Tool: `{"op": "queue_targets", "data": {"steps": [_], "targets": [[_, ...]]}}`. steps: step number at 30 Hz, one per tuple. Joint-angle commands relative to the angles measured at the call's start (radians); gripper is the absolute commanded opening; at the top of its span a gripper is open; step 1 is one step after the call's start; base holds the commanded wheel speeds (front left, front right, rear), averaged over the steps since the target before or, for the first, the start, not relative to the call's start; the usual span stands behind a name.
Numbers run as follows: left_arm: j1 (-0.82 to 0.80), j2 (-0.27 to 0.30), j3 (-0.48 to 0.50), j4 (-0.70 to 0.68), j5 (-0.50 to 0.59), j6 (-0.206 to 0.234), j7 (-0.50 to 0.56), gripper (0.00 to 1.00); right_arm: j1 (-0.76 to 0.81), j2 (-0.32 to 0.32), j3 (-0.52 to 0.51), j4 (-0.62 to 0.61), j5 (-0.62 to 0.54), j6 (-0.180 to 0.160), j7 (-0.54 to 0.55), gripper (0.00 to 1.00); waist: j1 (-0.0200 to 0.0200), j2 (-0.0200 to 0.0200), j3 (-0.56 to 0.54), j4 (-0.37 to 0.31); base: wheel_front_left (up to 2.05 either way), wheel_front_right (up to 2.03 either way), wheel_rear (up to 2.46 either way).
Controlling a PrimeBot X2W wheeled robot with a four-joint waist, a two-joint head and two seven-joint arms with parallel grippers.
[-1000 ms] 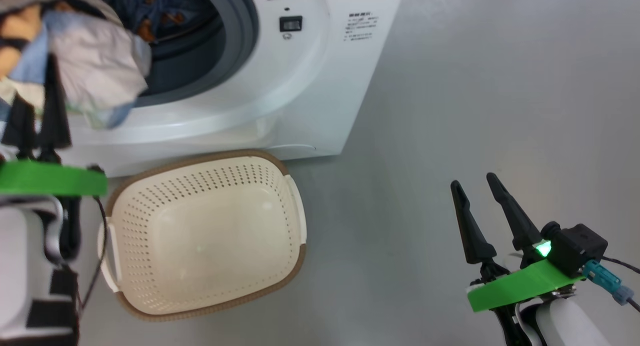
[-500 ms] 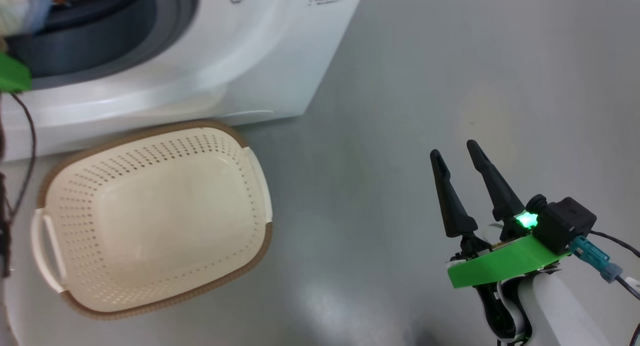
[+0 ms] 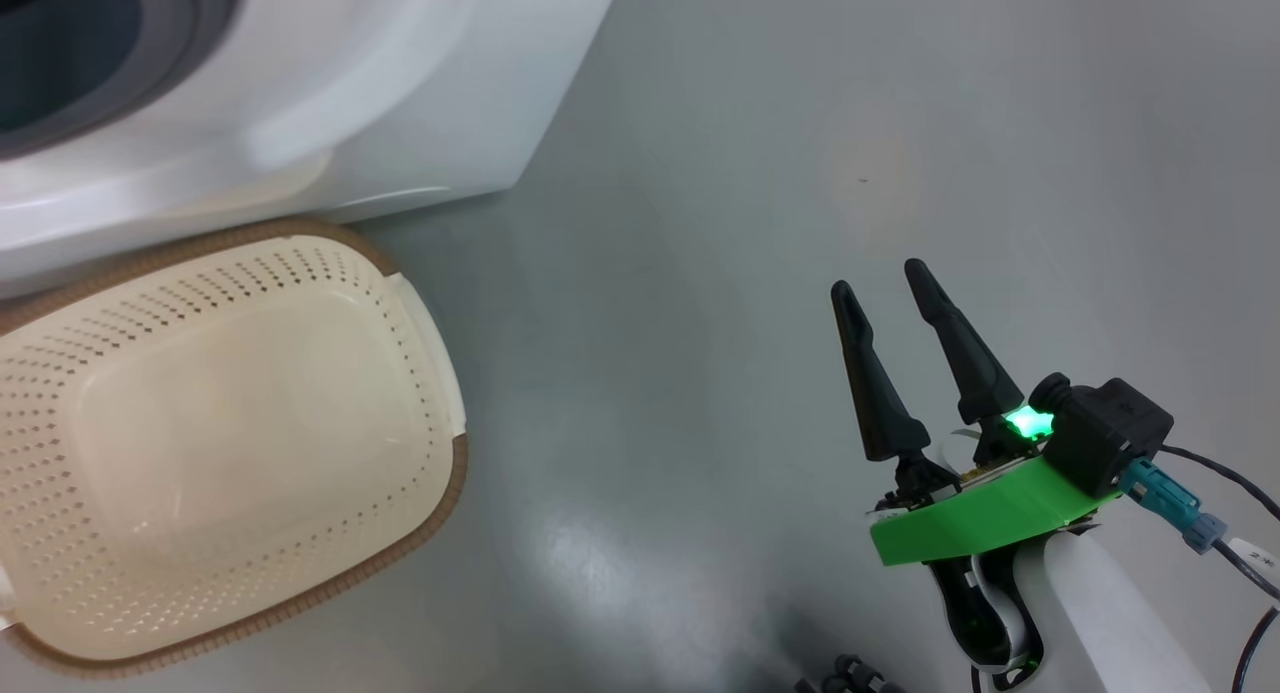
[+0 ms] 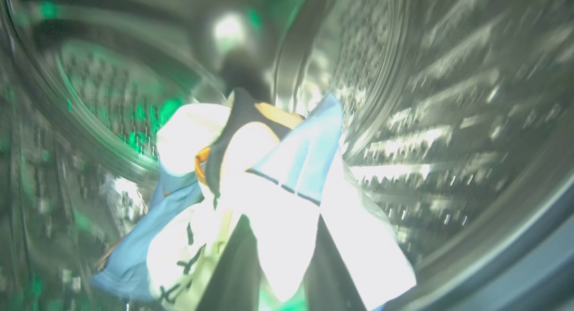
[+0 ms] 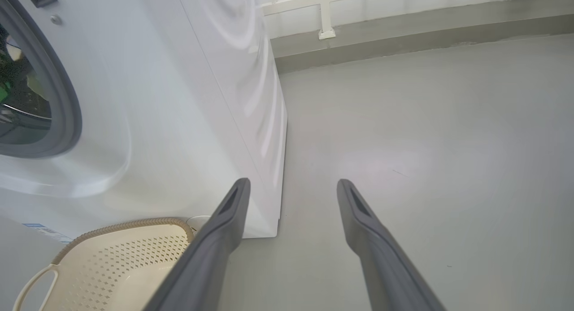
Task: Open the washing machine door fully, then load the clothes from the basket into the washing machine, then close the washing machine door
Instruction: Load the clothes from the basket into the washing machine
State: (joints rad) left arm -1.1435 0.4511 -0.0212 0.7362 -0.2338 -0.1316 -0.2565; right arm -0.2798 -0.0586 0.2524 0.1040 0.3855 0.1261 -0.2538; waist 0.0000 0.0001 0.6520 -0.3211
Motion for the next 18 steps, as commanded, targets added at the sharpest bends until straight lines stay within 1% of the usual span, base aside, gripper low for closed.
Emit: {"op": "queue_targets", "data": {"steps": [1,4,5,6,7,8,9,10,11,14,18], "targets": [[0.020,0.050,0.008,0.028,0.015,0.001,-0.005,0.00,0.006,0.002,0.018,-0.023,0.001,0.005,-0.008,1.00,0.0000,-0.0001,0.009,-0.011,0.00,0.00,0.00],[0.003,0.050,-0.016,0.130,0.027,0.001,-0.005,0.00,0.007,0.004,0.020,-0.023,0.000,0.005,-0.008,1.00,0.0000,-0.0001,0.011,-0.009,0.00,0.00,0.00],[-0.024,0.051,-0.025,0.188,0.030,0.001,-0.005,0.00,0.005,0.005,0.020,-0.022,-0.001,0.005,-0.008,1.00,0.0000,-0.0001,0.012,-0.005,0.00,0.00,0.00],[-0.036,0.048,-0.028,0.213,0.031,0.001,-0.005,0.00,0.004,0.005,0.020,-0.022,-0.001,0.005,-0.008,1.00,0.0000,-0.0001,0.011,-0.002,0.00,0.00,0.00],[-0.047,0.046,-0.035,0.230,0.034,0.001,-0.005,0.07,0.003,0.006,0.019,-0.022,-0.001,0.005,-0.008,1.00,0.0000,-0.0001,0.009,0.001,0.00,0.00,0.00],[-0.057,0.045,-0.043,0.252,0.037,0.001,-0.005,0.20,0.003,0.006,0.018,-0.022,-0.001,0.005,-0.008,1.00,0.0000,-0.0001,0.007,0.003,0.00,0.00,0.00],[-0.065,0.042,-0.054,0.275,0.039,0.001,-0.005,0.44,0.003,0.006,0.019,-0.022,-0.001,0.005,-0.008,1.00,0.0000,-0.0001,0.003,0.006,0.00,0.00,0.00],[-0.073,0.039,-0.066,0.287,0.041,0.001,-0.005,0.74,0.003,0.006,0.019,-0.021,-0.001,0.005,-0.008,1.00,0.0000,-0.0001,-0.002,0.009,0.00,0.00,0.00],[-0.078,0.039,-0.074,0.298,0.042,0.001,-0.005,1.00,0.004,0.007,0.020,-0.020,-0.001,0.005,-0.008,1.00,0.0000,-0.0001,-0.007,0.012,0.00,0.00,0.00],[-0.087,0.031,-0.089,0.328,0.035,0.001,-0.005,1.00,0.004,0.007,0.020,-0.017,0.000,0.005,-0.008,1.00,0.0000,-0.0001,-0.023,0.021,0.00,0.00,0.00],[-0.079,0.023,-0.094,0.333,0.013,0.001,-0.005,1.00,0.004,0.007,0.023,-0.012,-0.001,0.005,-0.008,1.00,0.0000,-0.0001,-0.048,0.031,0.00,0.00,0.00]]}}
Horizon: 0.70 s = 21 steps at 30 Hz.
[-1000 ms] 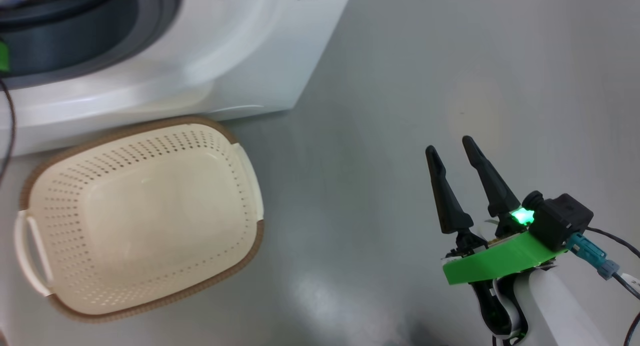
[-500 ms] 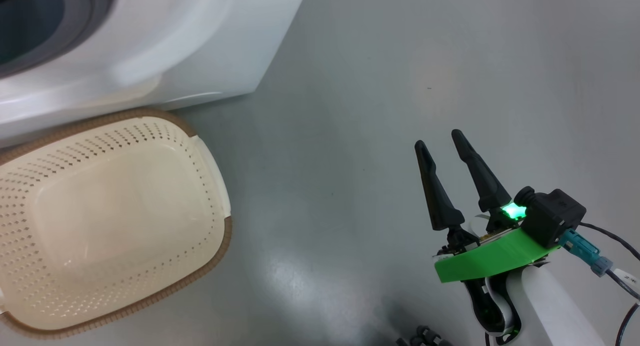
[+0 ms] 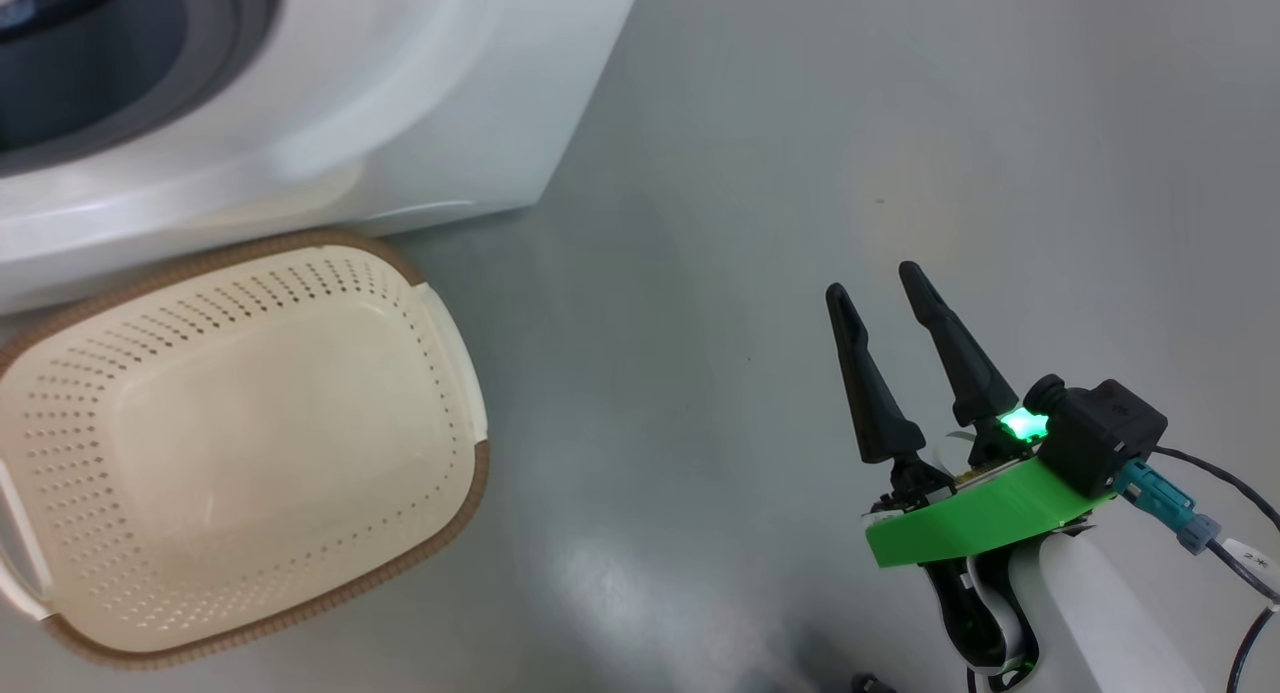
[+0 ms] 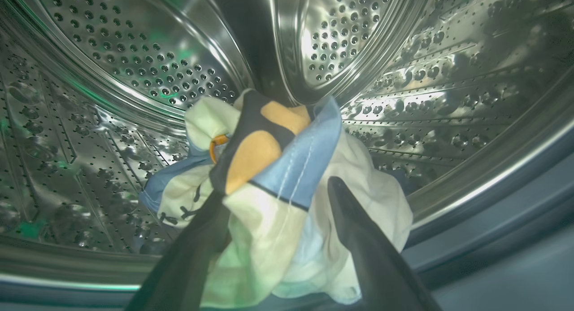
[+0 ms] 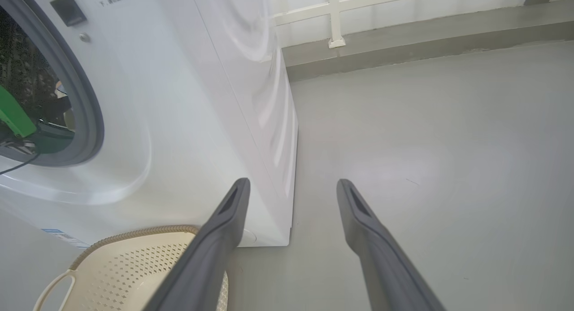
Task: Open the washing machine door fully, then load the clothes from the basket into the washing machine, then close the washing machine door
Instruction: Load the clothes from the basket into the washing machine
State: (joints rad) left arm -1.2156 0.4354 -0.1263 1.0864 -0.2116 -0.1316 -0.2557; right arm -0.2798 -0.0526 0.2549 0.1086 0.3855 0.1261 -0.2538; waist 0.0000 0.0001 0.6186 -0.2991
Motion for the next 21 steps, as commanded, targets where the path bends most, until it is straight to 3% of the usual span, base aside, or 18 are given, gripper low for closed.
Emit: {"op": "queue_targets", "data": {"steps": [1,10,21], "targets": [[0.000,0.037,0.011,-0.019,-0.014,0.001,-0.006,1.00,0.005,0.000,0.020,-0.016,-0.002,0.005,-0.008,1.00,0.0000,-0.0001,-0.021,0.011,0.00,0.00,0.00],[0.102,0.000,0.059,-0.117,-0.059,0.001,-0.006,1.00,0.016,-0.029,0.011,-0.009,-0.003,0.005,-0.008,1.00,0.0000,-0.0001,-0.088,0.039,0.00,0.00,0.00],[0.329,-0.104,0.184,-0.336,-0.047,0.001,-0.006,1.00,0.037,-0.069,0.004,0.004,-0.003,0.005,-0.008,1.00,0.0000,-0.0001,-0.195,0.091,0.00,0.00,0.00]]}}
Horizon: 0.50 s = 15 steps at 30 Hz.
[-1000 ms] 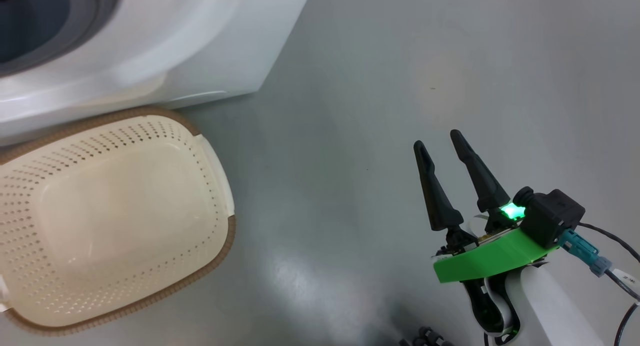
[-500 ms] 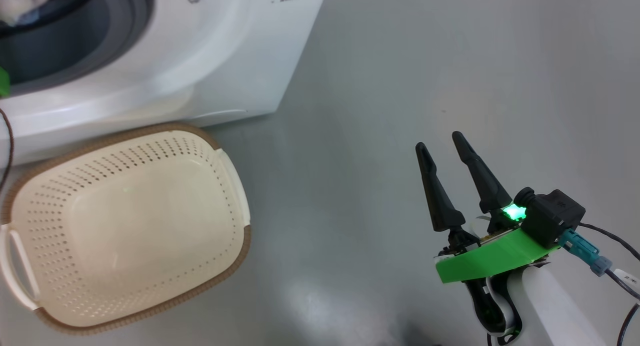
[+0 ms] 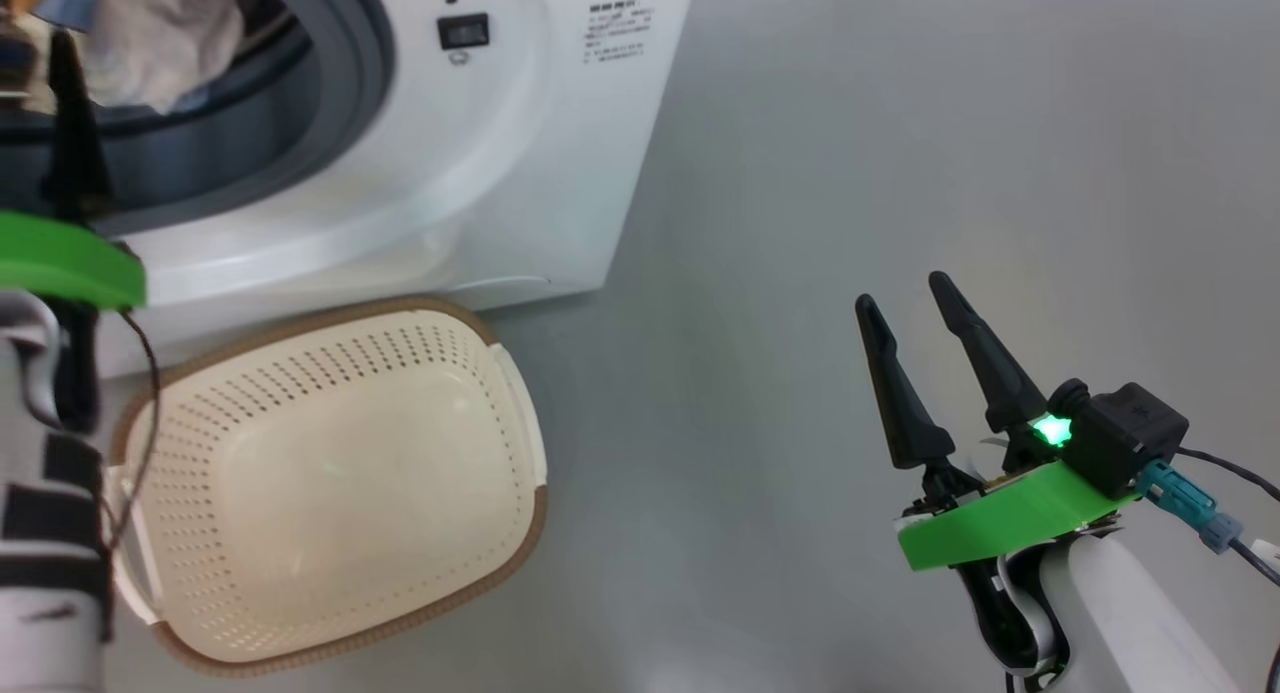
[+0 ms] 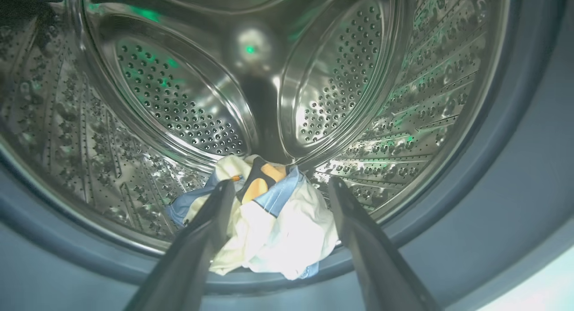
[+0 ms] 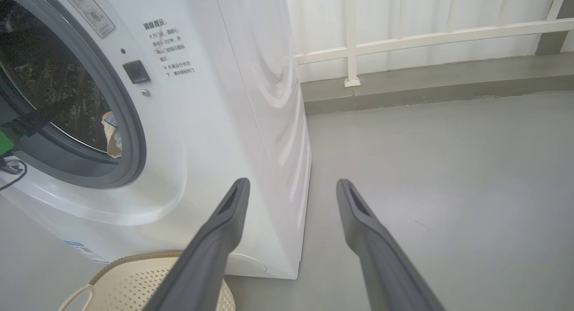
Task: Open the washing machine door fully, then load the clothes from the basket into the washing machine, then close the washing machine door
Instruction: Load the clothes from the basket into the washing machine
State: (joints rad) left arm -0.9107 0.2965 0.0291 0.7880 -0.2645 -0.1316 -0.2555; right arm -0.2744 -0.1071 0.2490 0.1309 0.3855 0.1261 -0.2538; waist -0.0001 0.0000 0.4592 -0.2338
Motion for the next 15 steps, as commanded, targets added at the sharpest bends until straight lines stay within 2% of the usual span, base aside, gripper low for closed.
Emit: {"op": "queue_targets", "data": {"steps": [1,15], "targets": [[0.045,0.026,0.035,-0.052,0.007,0.001,-0.006,1.00,0.034,-0.019,0.009,-0.016,-0.002,0.005,-0.008,1.00,0.0001,0.0000,-0.044,0.030,0.00,0.00,0.00],[0.337,-0.070,0.102,-0.233,0.005,0.001,-0.006,1.00,0.102,-0.064,-0.007,0.005,0.005,0.005,-0.008,1.00,0.0001,0.0000,-0.171,0.082,0.00,0.00,0.00]]}}
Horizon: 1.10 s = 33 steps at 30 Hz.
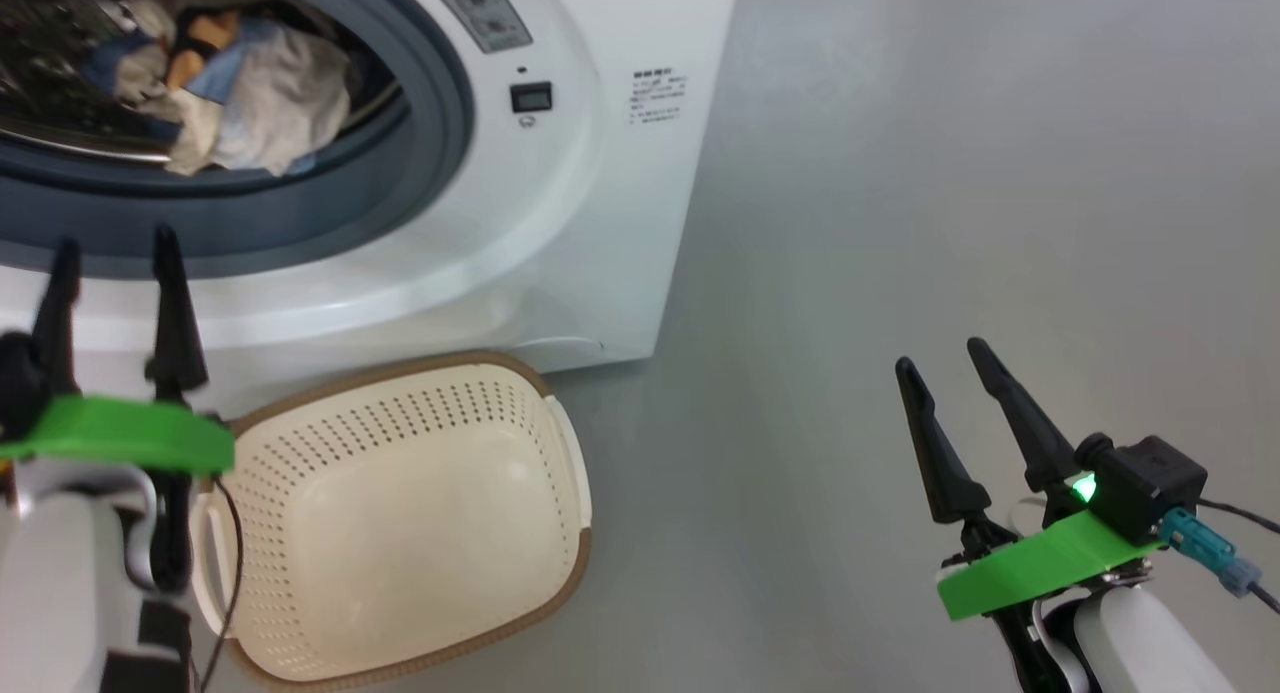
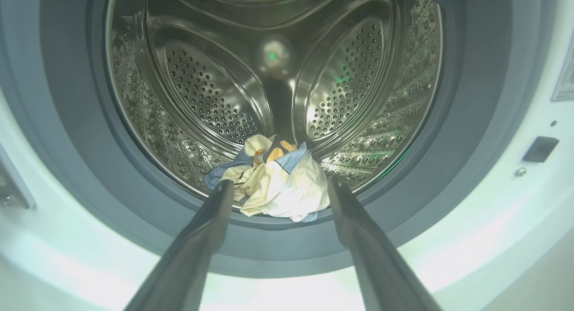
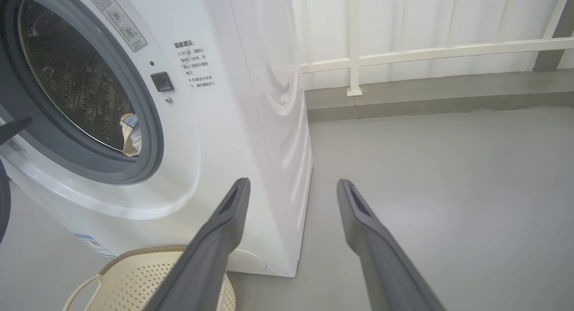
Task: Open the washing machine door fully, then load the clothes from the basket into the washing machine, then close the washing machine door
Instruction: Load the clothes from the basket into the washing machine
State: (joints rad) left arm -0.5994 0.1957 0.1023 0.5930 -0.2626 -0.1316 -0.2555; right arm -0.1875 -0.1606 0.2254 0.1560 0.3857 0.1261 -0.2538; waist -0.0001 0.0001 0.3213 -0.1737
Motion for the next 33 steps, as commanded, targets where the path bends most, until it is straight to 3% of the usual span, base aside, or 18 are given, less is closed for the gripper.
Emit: {"op": "queue_targets", "data": {"steps": [1,33], "targets": [[0.047,0.027,0.030,-0.050,0.005,0.001,-0.006,1.00,0.019,-0.013,0.016,-0.019,0.006,0.005,-0.008,1.00,0.0002,-0.0001,-0.042,0.024,0.00,0.00,0.00],[0.536,-0.084,0.056,-0.318,0.068,0.001,-0.006,1.00,0.212,-0.062,-0.031,-0.010,0.027,0.005,-0.008,1.00,0.0002,-0.0001,-0.263,0.102,0.00,0.00,0.00]]}}
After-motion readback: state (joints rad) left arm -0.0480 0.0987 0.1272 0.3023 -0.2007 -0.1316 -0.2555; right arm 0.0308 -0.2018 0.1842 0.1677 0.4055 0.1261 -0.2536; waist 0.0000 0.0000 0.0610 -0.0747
